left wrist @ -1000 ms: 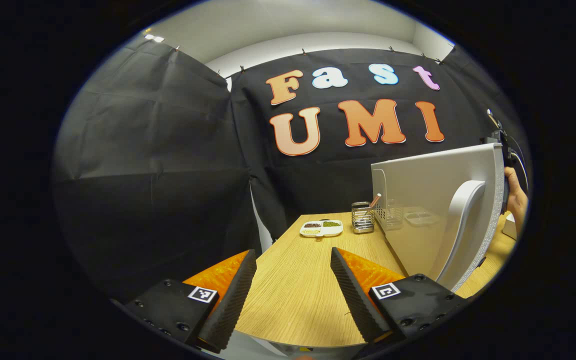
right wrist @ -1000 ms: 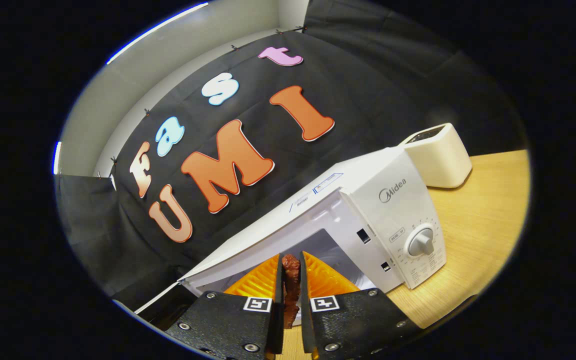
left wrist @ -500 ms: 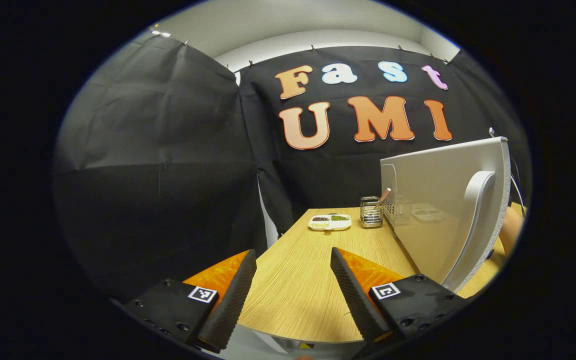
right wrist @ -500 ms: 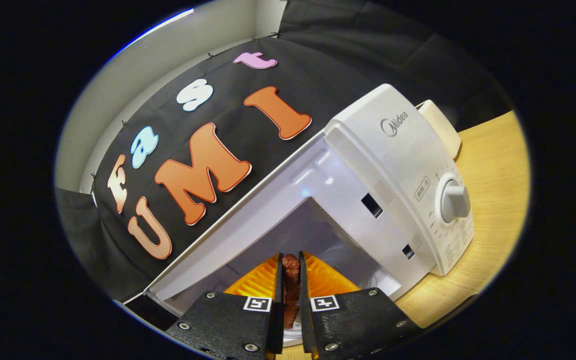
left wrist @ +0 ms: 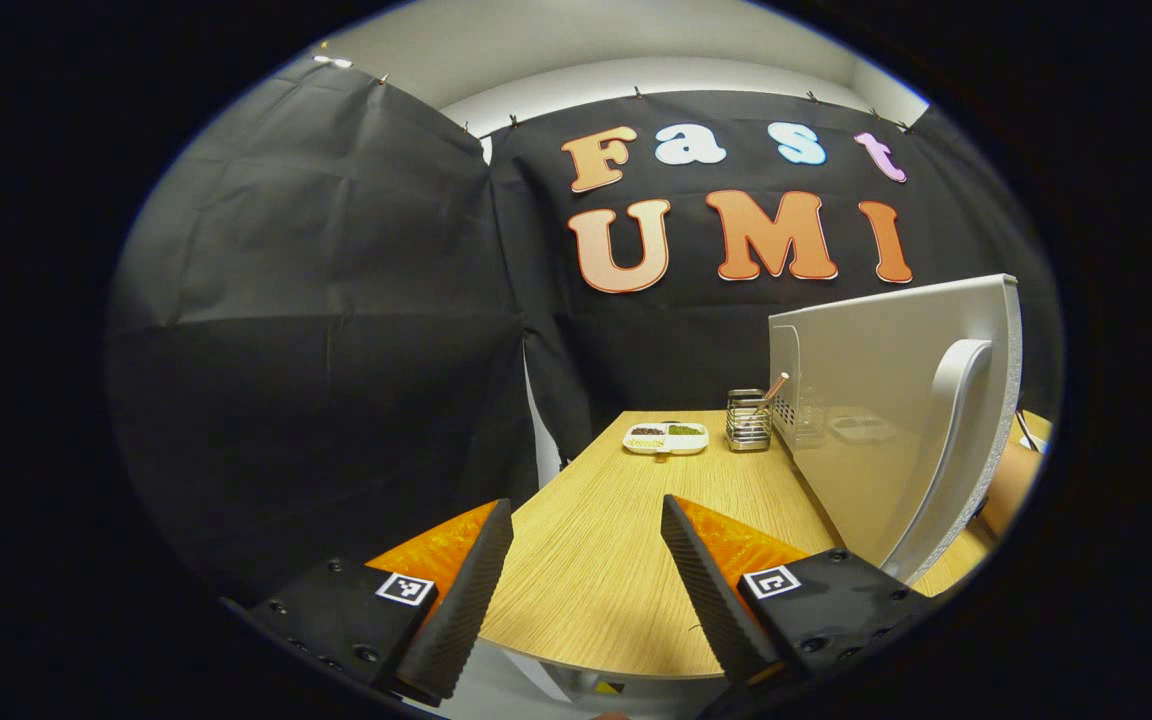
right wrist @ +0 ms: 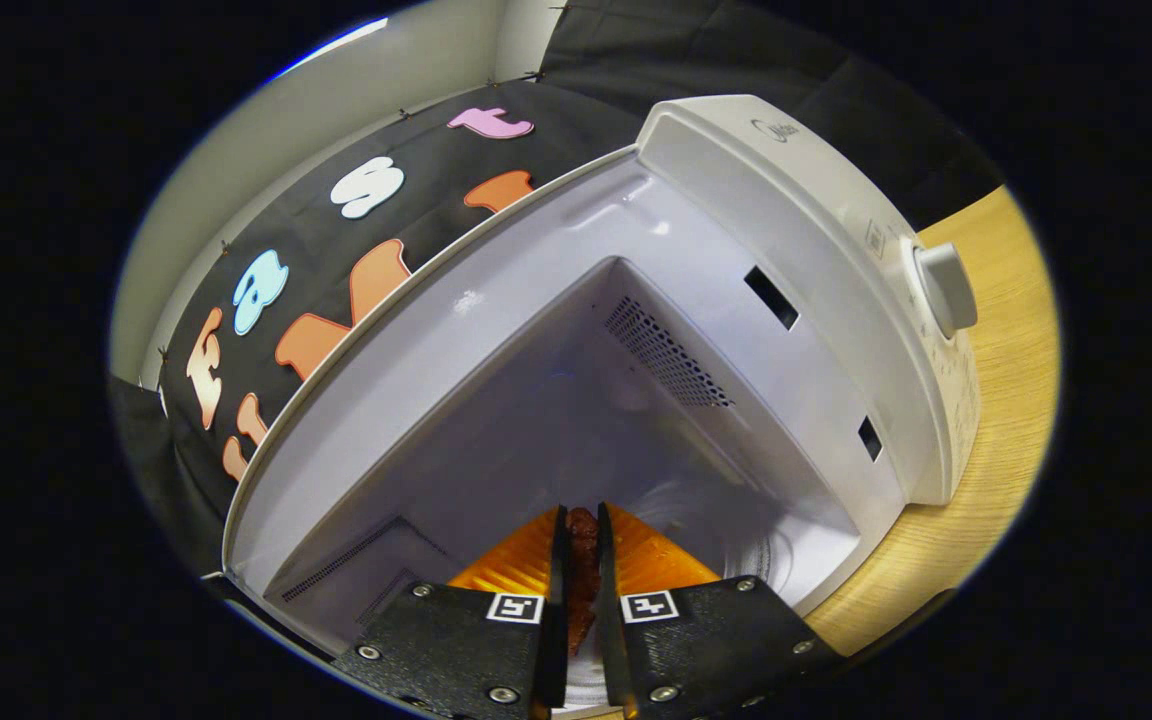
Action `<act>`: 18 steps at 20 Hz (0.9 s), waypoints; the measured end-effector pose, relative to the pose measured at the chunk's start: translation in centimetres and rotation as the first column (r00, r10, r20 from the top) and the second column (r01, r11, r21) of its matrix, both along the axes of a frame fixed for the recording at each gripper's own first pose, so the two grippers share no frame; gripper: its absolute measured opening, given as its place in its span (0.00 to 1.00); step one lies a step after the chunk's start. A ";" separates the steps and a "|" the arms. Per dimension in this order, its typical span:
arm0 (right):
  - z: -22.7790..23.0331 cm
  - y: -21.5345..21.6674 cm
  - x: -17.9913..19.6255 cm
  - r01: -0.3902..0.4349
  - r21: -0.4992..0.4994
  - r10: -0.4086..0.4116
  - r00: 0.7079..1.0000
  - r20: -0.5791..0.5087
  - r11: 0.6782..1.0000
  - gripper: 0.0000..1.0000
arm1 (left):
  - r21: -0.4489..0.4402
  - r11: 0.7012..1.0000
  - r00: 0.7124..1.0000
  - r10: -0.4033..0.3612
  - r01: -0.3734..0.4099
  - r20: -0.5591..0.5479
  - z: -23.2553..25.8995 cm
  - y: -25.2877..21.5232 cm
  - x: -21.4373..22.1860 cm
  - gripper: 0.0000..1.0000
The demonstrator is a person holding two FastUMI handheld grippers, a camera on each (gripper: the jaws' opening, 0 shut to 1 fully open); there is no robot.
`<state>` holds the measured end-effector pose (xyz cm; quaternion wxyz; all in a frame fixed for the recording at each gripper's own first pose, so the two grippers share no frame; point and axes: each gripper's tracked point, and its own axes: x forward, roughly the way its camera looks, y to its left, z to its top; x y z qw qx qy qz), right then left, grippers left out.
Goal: Open the microwave oven with the left hand, put the food in, and close the microwave oven.
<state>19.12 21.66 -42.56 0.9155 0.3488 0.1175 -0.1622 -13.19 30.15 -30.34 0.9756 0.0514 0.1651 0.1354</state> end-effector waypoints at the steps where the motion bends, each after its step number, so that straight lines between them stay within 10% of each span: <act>1: -0.3 0.0 -0.1 0.001 -0.019 -0.001 1.000 -0.004 1.000 0.14 | 0.001 1.000 1.000 0.004 -0.004 -0.004 -0.1 0.1 -0.2 0.96; 12: -2.7 0.3 -0.1 -0.092 -0.191 0.069 0.990 -0.125 0.977 0.24 | -0.030 1.000 1.000 0.009 -0.008 0.021 1.1 -0.9 -0.2 0.88; 18: -3.9 0.9 -1.2 -0.198 -0.240 0.144 0.964 -0.224 0.950 0.47 | -0.018 1.000 1.000 -0.019 0.019 0.015 1.8 -2.3 0.0 0.88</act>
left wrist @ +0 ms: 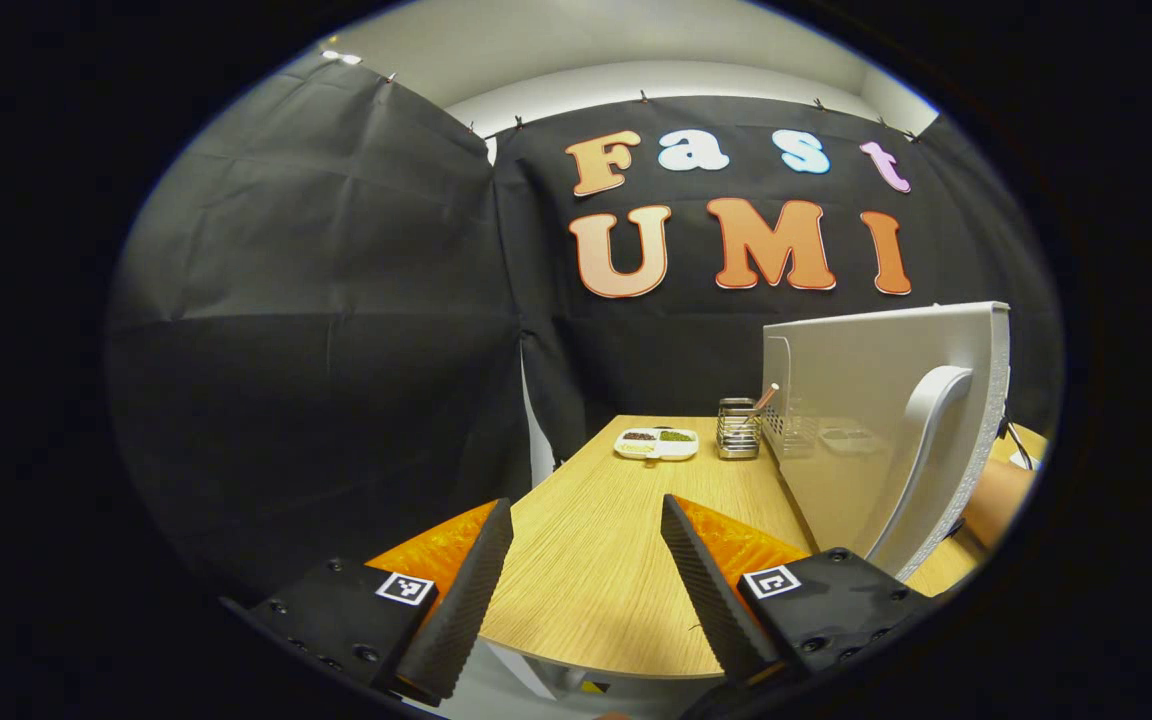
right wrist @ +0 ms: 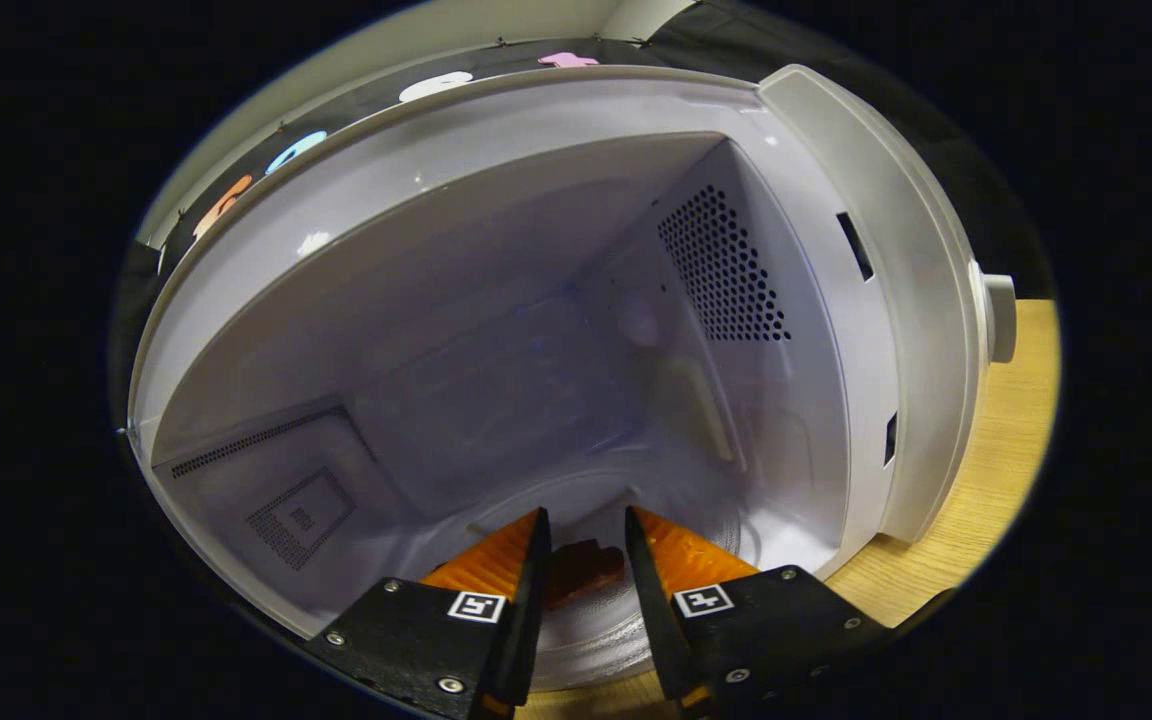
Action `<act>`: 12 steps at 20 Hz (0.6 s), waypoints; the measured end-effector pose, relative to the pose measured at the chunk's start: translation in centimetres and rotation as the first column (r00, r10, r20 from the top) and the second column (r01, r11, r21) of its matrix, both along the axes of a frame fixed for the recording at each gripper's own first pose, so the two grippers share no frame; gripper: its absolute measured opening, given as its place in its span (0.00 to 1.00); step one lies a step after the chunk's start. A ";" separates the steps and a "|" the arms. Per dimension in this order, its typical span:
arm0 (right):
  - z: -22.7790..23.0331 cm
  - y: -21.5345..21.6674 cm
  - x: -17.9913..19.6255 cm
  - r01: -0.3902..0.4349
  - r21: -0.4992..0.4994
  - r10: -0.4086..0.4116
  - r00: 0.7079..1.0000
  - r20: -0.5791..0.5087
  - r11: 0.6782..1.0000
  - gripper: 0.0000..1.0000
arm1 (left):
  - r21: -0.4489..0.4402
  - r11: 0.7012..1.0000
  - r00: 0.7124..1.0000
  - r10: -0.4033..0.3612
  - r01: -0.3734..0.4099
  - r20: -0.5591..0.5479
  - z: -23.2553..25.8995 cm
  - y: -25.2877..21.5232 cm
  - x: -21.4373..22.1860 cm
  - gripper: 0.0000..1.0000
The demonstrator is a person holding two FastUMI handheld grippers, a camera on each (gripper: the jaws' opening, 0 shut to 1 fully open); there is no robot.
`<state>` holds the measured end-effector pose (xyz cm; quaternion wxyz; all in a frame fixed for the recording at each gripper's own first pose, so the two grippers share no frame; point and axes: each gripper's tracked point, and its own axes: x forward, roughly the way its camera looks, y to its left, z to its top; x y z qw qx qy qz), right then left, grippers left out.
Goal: Open the microwave oven with the left hand, put the food in, and close the microwave oven.
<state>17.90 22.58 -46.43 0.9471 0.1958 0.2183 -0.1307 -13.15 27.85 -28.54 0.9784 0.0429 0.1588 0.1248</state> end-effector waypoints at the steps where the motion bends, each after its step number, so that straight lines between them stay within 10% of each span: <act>1: 0.5 -0.2 -0.4 -0.016 -0.029 0.017 1.000 0.001 0.999 0.53 | 0.003 1.000 1.000 -0.008 0.008 -0.005 -0.1 -0.3 0.1 0.96; 12: 11.9 -1.6 -8.0 -0.277 -0.218 0.303 0.948 0.094 0.936 0.77 | -0.043 0.990 0.991 -0.137 0.137 -0.004 -0.2 -7.0 2.9 0.96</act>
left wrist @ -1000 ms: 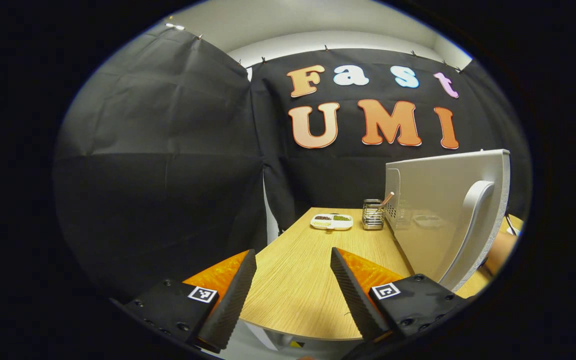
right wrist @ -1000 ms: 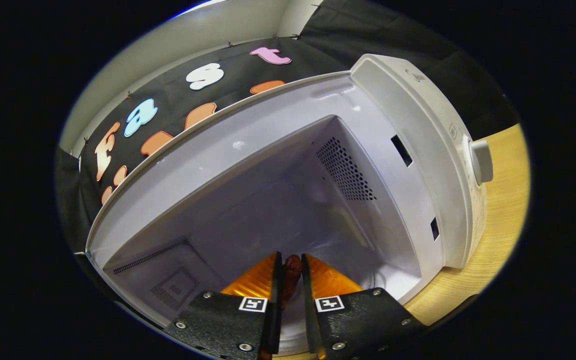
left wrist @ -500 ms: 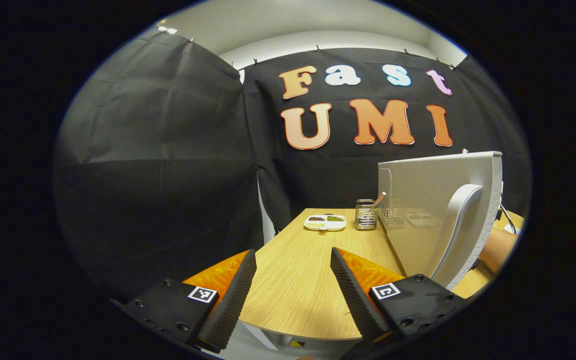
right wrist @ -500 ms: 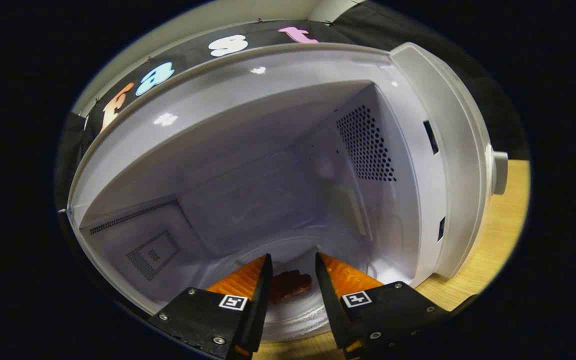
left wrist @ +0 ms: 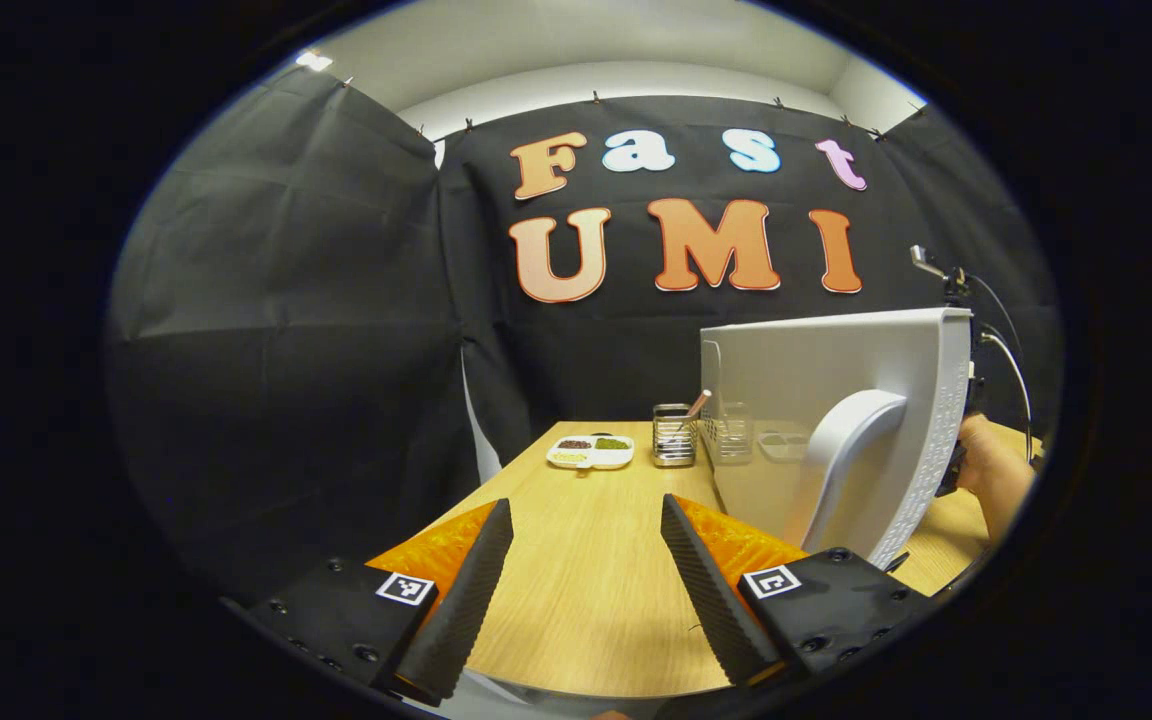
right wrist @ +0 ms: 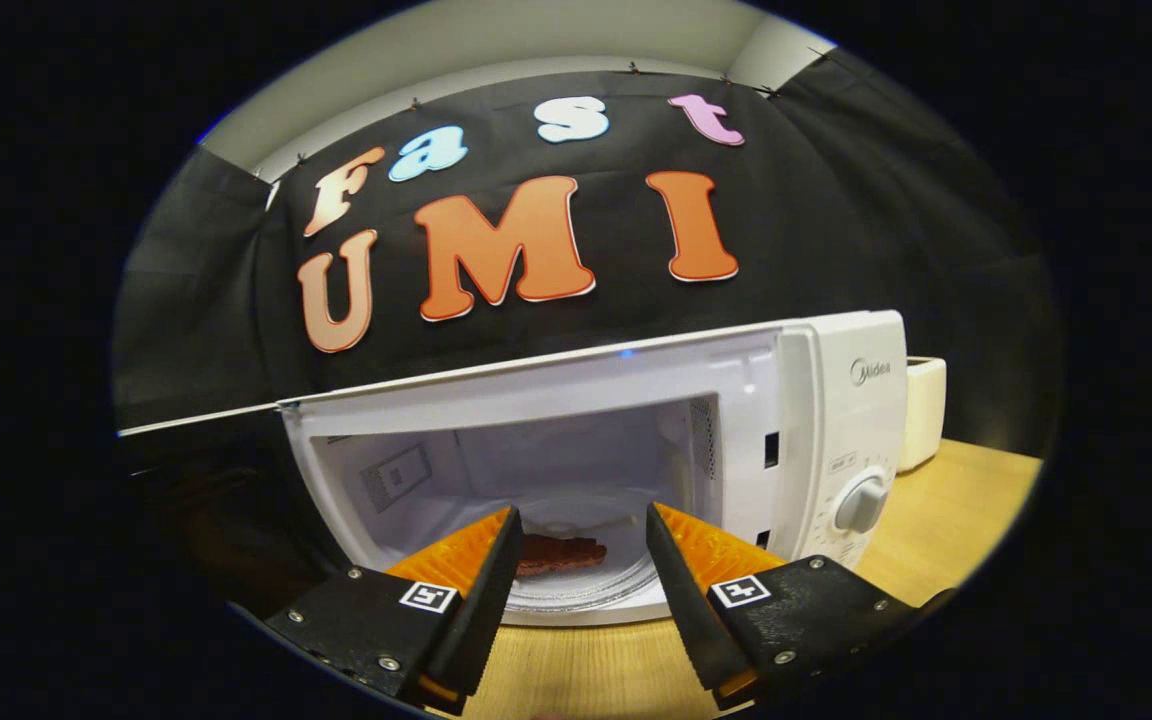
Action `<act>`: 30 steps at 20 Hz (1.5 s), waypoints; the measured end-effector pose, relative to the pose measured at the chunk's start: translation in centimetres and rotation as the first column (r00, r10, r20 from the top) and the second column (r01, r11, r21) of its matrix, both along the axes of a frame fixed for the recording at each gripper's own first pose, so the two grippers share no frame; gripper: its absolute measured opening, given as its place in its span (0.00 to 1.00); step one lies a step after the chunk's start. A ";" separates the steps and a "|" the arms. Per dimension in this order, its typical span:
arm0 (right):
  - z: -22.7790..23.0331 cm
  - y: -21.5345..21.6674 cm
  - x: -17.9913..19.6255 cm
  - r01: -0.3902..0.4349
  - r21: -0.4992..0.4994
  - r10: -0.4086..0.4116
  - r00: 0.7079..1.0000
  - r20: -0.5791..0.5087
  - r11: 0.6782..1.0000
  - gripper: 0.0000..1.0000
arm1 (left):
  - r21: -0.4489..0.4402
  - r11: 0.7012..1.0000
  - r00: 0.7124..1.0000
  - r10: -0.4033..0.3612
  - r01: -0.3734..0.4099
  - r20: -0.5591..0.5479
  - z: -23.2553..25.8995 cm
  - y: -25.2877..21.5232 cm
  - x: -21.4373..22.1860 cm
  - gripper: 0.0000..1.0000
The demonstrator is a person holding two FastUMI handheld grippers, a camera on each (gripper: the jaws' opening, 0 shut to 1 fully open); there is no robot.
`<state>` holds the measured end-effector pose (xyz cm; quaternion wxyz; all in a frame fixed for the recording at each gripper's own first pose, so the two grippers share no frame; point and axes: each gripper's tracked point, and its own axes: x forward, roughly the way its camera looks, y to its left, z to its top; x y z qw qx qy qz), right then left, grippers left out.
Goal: Open the microwave oven with the left hand, put the food in, and close the microwave oven.
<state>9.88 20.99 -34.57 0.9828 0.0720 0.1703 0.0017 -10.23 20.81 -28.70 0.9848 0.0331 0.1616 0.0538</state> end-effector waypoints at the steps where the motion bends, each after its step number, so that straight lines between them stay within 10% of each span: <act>1: 1.1 -0.5 -0.7 -0.017 -0.015 0.017 1.000 0.013 1.000 0.80 | -0.008 1.000 1.000 -0.007 0.007 -0.004 -0.2 -0.6 0.2 0.96; 9: 9.0 -5.8 -6.5 -0.142 -0.034 0.144 0.985 0.097 0.989 0.83 | -0.043 0.995 0.996 -0.091 0.091 0.006 0.4 -6.1 0.6 0.88; 26: 16.0 -21.6 -11.1 -0.088 -0.097 0.104 0.979 0.174 0.991 0.90 | -0.061 0.921 0.923 -0.383 0.384 0.027 0.3 -26.7 5.1 0.92; 30: 16.0 -23.3 -11.3 -0.085 -0.084 0.099 0.979 0.178 0.993 0.90 | -0.101 0.898 0.903 -0.430 0.428 -0.001 -1.1 -30.8 6.3 0.42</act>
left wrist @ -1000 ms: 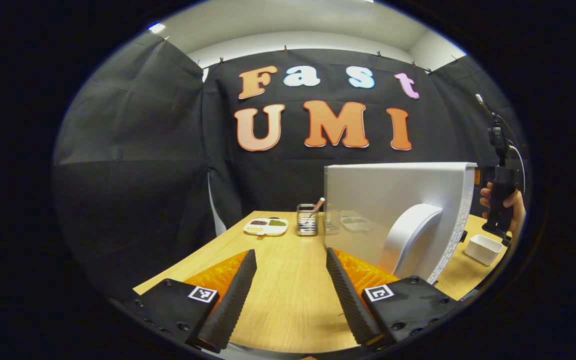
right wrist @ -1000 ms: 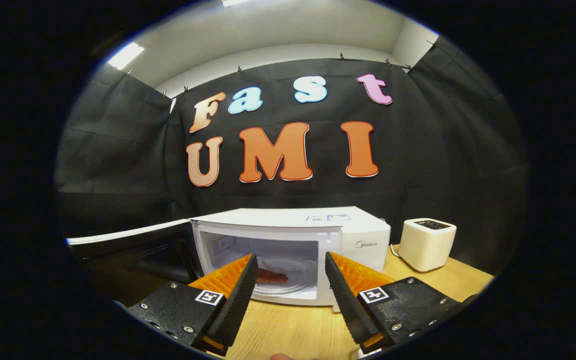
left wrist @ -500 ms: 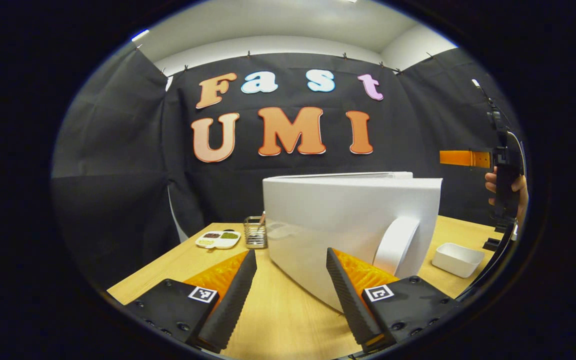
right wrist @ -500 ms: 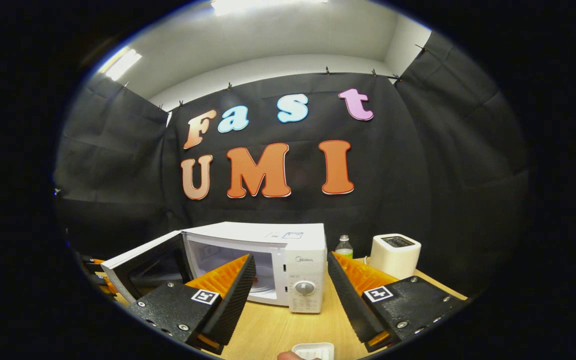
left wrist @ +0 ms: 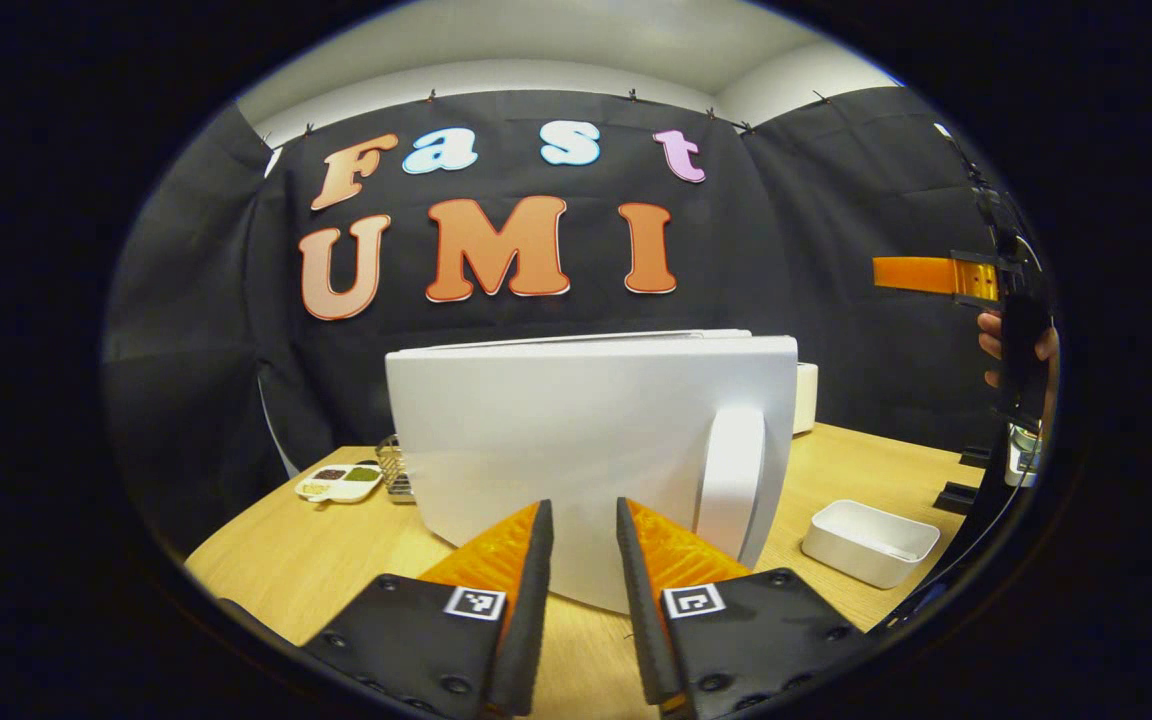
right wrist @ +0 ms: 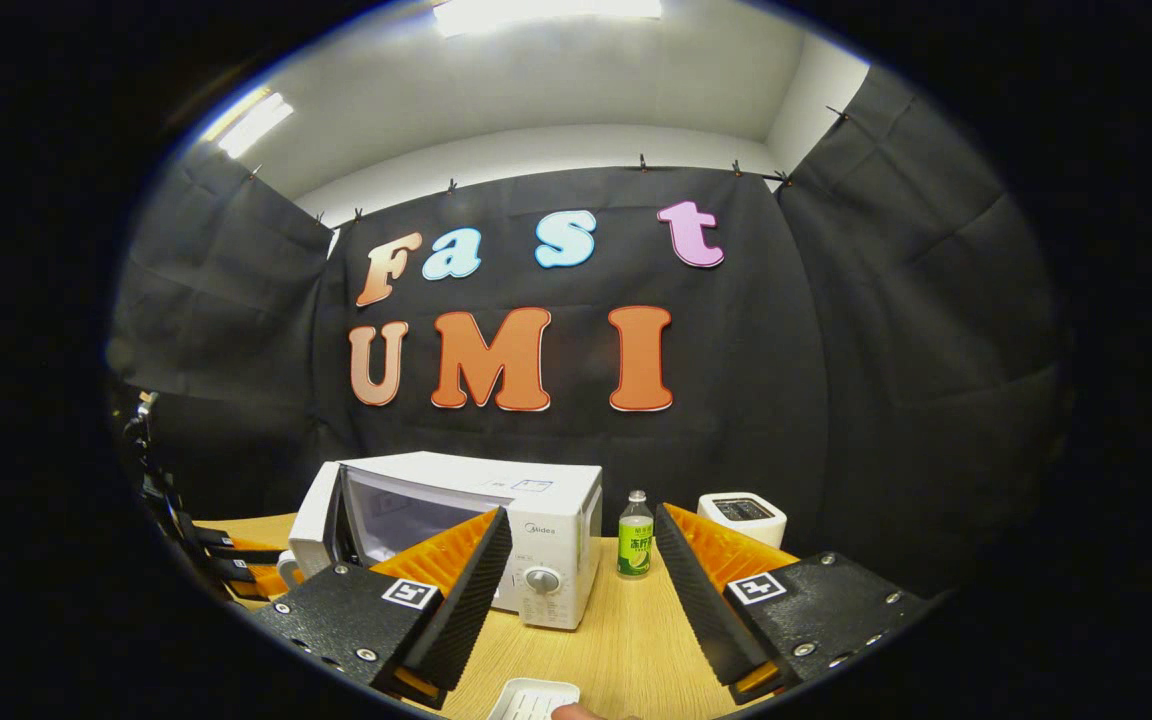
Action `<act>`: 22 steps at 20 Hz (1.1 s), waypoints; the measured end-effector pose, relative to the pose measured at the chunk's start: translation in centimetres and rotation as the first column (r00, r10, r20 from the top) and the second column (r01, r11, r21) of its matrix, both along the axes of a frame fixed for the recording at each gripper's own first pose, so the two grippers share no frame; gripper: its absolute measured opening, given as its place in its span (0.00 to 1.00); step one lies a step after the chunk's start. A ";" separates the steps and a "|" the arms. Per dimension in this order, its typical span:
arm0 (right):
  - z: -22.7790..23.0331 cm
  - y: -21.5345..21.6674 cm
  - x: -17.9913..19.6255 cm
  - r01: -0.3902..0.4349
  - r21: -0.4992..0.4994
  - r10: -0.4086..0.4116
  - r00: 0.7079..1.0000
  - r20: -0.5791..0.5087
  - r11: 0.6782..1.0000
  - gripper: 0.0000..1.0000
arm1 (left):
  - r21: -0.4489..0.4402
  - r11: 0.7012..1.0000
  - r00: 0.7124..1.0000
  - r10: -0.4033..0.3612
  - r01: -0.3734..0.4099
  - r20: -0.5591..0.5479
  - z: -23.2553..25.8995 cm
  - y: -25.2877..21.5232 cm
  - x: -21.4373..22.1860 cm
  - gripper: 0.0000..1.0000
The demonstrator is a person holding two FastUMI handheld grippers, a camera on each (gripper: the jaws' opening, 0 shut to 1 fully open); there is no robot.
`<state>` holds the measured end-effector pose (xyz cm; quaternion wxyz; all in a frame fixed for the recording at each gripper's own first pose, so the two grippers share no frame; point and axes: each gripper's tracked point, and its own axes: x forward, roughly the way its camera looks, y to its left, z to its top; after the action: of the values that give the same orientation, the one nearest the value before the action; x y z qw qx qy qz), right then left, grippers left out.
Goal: Open the microwave oven with the left hand, put the food in, and close the microwave oven.
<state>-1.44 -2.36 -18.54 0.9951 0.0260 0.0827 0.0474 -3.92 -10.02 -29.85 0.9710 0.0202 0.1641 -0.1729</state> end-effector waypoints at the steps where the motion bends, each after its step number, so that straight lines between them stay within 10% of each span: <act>1: -0.1 -0.5 0.0 0.006 0.000 -0.006 1.000 -0.002 1.000 0.90 | -0.010 1.000 1.000 -0.012 0.012 -0.008 -0.3 -0.8 0.3 0.30; 5: 0.0 -2.5 0.2 0.033 -0.002 -0.033 0.999 -0.002 0.999 0.90 | -0.036 0.998 0.998 -0.054 0.053 -0.029 -1.0 -3.7 1.4 0.06; 22: -0.3 -6.1 1.5 0.064 -0.002 -0.064 0.998 -0.012 0.998 0.90 | -0.046 0.999 0.995 -0.015 0.010 -0.096 -4.5 -10.0 10.6 0.07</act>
<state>0.04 -8.41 -18.86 0.9956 0.0283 0.0881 0.0152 6.65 -19.98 -34.31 0.9611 -0.0094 0.2064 -0.1835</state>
